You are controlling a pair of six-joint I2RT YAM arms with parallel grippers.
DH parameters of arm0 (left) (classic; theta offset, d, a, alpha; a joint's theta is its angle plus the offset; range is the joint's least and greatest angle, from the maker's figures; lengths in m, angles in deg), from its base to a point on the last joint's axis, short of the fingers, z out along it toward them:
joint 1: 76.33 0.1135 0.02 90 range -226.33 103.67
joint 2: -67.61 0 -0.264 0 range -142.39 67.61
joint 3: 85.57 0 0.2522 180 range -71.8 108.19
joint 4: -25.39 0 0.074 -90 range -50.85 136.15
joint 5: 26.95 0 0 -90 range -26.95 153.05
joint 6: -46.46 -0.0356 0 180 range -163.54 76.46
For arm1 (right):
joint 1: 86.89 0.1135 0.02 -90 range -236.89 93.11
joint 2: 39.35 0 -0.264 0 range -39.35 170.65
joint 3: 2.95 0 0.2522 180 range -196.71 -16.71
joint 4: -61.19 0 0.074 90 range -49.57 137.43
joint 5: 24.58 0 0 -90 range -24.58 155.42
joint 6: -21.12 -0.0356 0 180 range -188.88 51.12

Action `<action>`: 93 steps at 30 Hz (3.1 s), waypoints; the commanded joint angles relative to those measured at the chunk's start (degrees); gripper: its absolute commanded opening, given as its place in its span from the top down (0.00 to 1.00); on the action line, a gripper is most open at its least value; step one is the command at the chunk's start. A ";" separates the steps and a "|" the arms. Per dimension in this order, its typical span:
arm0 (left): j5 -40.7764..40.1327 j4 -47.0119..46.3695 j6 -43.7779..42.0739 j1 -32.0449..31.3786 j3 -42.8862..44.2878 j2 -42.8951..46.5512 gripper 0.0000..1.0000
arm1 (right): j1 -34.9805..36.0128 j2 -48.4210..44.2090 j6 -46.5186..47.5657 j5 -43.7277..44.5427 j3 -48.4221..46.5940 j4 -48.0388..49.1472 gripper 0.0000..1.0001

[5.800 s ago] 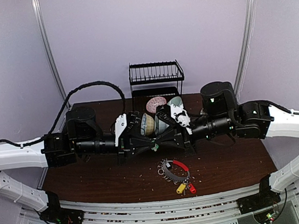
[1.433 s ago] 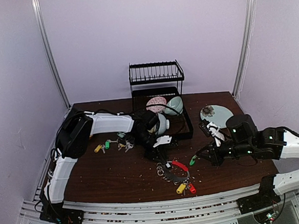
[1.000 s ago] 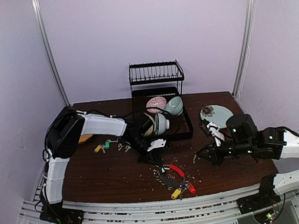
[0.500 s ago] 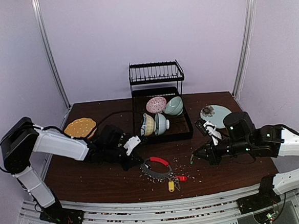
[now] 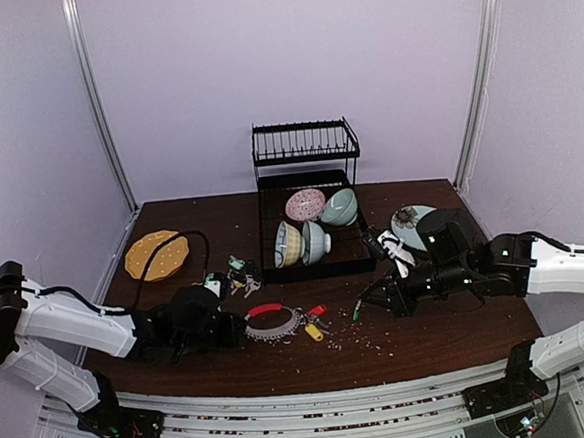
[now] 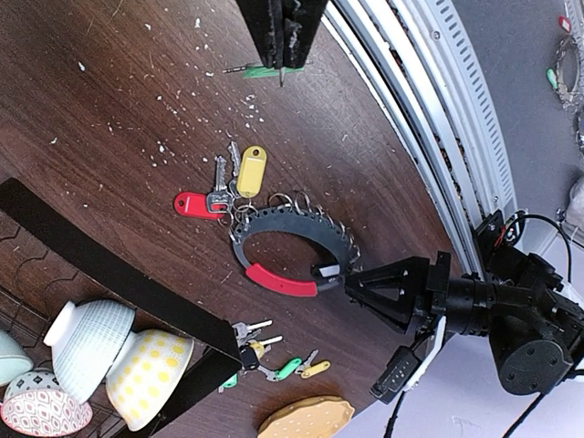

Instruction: Put the keys on the keyring

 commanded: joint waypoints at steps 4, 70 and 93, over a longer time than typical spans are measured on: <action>8.46 5.83 1.70 0.06 1.48 0.17 0.54 | -0.25 0.05 0.96 -0.99 -2.06 -0.17 1.00; -13.01 18.20 -39.69 1.11 25.26 -7.36 1.00 | -0.26 -2.48 1.66 0.20 -0.05 -0.55 1.00; -13.60 12.98 -54.64 9.74 48.04 -31.43 1.00 | -0.20 -3.06 1.32 0.30 -0.21 -1.01 1.00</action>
